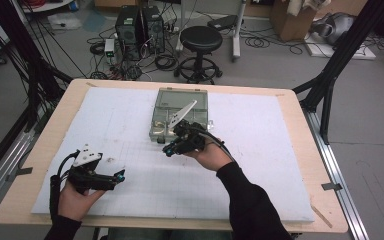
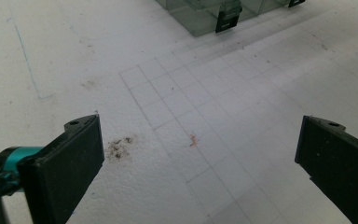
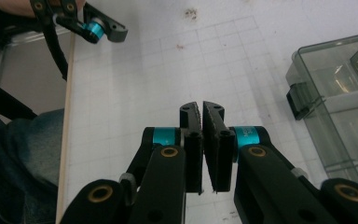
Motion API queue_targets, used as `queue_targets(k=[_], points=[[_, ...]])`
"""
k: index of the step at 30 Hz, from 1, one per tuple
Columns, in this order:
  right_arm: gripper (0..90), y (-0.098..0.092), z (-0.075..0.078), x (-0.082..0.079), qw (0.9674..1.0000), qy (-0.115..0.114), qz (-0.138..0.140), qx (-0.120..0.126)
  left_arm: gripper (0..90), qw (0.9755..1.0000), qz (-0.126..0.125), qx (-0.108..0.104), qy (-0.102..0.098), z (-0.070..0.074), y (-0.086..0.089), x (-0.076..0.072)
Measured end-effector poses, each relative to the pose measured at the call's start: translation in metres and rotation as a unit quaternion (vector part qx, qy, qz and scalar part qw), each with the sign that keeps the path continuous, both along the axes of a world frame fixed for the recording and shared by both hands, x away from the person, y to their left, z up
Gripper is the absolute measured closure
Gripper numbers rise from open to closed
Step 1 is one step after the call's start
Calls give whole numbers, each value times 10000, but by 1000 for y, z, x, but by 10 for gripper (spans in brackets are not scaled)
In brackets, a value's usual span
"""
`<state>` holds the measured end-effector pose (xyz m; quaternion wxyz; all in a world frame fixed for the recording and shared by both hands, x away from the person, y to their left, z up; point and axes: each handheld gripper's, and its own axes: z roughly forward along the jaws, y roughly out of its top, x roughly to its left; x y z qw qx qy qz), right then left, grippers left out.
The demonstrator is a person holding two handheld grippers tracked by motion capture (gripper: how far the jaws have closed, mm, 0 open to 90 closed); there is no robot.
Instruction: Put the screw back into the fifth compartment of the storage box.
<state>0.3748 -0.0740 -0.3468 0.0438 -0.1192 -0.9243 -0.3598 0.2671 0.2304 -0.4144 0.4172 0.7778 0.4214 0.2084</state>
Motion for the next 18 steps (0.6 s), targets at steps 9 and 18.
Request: queue_targets(k=[9, 18], points=[[865, 5, 18, 17, 9998, -150, -79, -72, 17, 10000, -13, 18, 2, 1, 0, -1], [865, 14, 40, 36, 9994, -313, -124, -73, 17, 10000, 6, -8, -19, 0, 0, -1]])
